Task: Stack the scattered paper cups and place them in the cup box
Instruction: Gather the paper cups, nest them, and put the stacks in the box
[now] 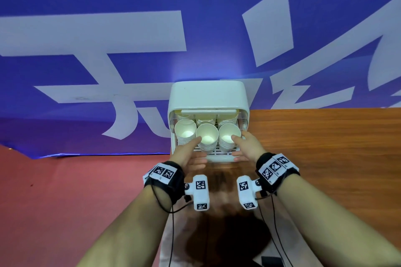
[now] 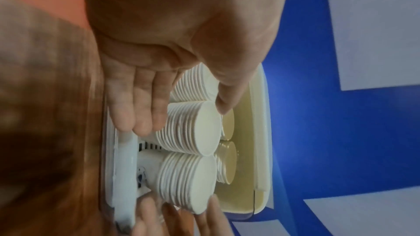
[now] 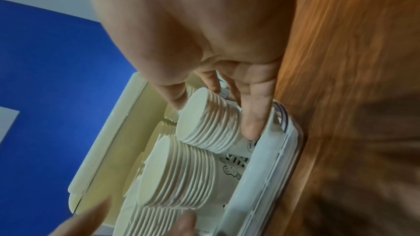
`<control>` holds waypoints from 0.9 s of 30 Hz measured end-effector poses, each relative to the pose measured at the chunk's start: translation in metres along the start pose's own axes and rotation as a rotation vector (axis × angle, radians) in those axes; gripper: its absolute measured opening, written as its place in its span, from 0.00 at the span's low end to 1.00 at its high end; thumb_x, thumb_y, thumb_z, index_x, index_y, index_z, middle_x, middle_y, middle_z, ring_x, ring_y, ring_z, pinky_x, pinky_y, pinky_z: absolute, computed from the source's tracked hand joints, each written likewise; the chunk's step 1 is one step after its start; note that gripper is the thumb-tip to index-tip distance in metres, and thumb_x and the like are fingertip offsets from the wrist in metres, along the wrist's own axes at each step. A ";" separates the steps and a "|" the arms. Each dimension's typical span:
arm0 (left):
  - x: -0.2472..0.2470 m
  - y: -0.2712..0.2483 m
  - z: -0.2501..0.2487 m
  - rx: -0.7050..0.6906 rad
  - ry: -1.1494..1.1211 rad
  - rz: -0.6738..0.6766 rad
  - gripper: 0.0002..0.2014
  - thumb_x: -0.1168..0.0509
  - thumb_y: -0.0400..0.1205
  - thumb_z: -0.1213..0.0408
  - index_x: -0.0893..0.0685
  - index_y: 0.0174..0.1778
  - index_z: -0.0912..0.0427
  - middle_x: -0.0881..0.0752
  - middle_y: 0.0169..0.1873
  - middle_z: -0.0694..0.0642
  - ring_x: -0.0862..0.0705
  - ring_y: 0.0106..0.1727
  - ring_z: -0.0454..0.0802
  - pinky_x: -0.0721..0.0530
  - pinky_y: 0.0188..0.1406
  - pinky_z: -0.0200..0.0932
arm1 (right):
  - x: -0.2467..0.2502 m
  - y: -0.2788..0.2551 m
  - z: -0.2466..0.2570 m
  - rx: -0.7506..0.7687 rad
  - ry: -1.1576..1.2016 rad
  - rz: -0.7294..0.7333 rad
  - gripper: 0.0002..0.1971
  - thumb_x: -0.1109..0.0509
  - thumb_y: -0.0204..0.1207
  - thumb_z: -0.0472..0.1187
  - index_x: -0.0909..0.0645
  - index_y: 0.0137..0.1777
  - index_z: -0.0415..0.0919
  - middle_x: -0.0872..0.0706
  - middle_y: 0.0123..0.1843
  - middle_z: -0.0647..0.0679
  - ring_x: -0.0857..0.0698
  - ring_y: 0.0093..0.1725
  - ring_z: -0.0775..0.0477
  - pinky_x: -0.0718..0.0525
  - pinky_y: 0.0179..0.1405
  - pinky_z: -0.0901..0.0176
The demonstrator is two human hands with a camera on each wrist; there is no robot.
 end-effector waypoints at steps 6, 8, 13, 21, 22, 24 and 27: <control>-0.027 0.022 0.001 0.060 -0.146 0.058 0.26 0.35 0.85 0.53 0.30 0.72 0.68 0.15 0.60 0.71 0.13 0.56 0.62 0.13 0.51 0.50 | -0.004 0.016 -0.007 -0.053 0.124 0.052 0.20 0.40 0.87 0.39 0.33 0.78 0.40 0.22 0.67 0.39 0.13 0.59 0.31 0.12 0.57 0.42; -0.031 0.030 0.001 0.043 -0.172 0.025 0.25 0.36 0.86 0.57 0.30 0.74 0.68 0.17 0.62 0.71 0.14 0.57 0.62 0.14 0.54 0.50 | -0.005 0.021 -0.008 -0.056 0.152 0.057 0.19 0.41 0.87 0.35 0.32 0.77 0.37 0.20 0.63 0.37 0.13 0.59 0.31 0.14 0.59 0.41; -0.034 0.043 -0.003 0.003 -0.163 -0.013 0.24 0.36 0.87 0.56 0.29 0.74 0.68 0.18 0.64 0.70 0.16 0.64 0.62 0.18 0.66 0.51 | -0.007 0.035 -0.004 -0.028 0.221 0.055 0.19 0.43 0.86 0.31 0.32 0.76 0.33 0.20 0.66 0.31 0.14 0.53 0.33 0.13 0.53 0.47; -0.037 0.047 -0.004 0.010 -0.170 -0.011 0.28 0.35 0.85 0.54 0.30 0.76 0.68 0.20 0.68 0.70 0.18 0.67 0.61 0.19 0.69 0.52 | -0.006 0.041 0.004 -0.047 0.334 0.050 0.15 0.40 0.86 0.32 0.28 0.71 0.32 0.17 0.60 0.34 0.12 0.45 0.37 0.10 0.37 0.59; -0.035 0.044 -0.002 0.013 -0.166 -0.003 0.29 0.33 0.84 0.52 0.30 0.76 0.66 0.20 0.68 0.69 0.18 0.66 0.61 0.19 0.68 0.52 | -0.007 0.039 0.004 -0.046 0.327 0.052 0.17 0.39 0.86 0.33 0.28 0.73 0.32 0.18 0.64 0.33 0.12 0.49 0.36 0.10 0.40 0.57; -0.031 0.037 0.000 0.031 -0.141 0.022 0.30 0.31 0.82 0.50 0.30 0.75 0.60 0.20 0.68 0.70 0.17 0.65 0.62 0.17 0.67 0.54 | -0.007 0.036 0.002 -0.044 0.328 0.049 0.21 0.37 0.86 0.36 0.32 0.77 0.33 0.21 0.71 0.33 0.13 0.57 0.32 0.11 0.48 0.52; -0.017 0.028 0.003 0.069 -0.137 0.011 0.27 0.30 0.80 0.49 0.31 0.68 0.56 0.19 0.63 0.68 0.15 0.61 0.62 0.14 0.61 0.55 | -0.007 0.029 -0.001 -0.047 0.336 0.042 0.23 0.36 0.86 0.37 0.35 0.79 0.35 0.23 0.73 0.34 0.14 0.62 0.30 0.13 0.55 0.47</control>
Point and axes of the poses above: each hand's wrist, its own y-axis towards the middle knuckle, its own x-axis out of the back of the hand, z = x × y, the point moved 5 cm from there along y, towards the middle knuckle
